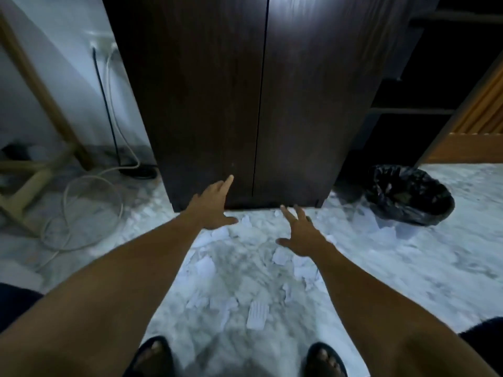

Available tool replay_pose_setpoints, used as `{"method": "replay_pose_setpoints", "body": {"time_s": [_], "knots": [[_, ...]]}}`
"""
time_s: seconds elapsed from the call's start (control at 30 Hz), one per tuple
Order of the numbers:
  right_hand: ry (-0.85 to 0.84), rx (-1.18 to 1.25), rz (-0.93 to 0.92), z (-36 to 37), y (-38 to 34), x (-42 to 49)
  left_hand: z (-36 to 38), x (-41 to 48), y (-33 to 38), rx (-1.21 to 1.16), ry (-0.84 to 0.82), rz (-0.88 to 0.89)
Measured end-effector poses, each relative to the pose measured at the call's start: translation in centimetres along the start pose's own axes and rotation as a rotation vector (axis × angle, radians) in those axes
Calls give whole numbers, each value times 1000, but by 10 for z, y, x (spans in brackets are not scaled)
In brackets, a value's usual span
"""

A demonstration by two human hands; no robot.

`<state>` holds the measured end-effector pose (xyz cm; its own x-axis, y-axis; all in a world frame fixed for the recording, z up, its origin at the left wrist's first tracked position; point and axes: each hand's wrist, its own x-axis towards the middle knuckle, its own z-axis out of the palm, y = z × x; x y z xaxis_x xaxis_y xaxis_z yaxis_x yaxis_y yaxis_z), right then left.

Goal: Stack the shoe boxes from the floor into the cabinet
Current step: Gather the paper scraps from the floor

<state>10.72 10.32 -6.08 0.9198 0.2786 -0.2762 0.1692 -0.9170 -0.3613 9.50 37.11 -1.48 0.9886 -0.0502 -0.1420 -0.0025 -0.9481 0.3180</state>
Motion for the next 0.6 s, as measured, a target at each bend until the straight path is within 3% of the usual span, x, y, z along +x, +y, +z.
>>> {"method": "replay_pose_setpoints", "body": {"time_s": [0.17, 0.27, 0.47, 0.6], "knots": [[-223, -27, 101, 138, 33, -40, 151, -66, -47, -77, -264, -189], [-251, 11, 146, 191, 50, -55, 216, -102, -64, -38, -338, -249], [-187, 88, 213, 245, 59, -50, 294, -136, -86, -8, -297, -213], [-126, -16, 91, 264, 53, -25, 315, -116, -95, 38, -169, -193]]}}
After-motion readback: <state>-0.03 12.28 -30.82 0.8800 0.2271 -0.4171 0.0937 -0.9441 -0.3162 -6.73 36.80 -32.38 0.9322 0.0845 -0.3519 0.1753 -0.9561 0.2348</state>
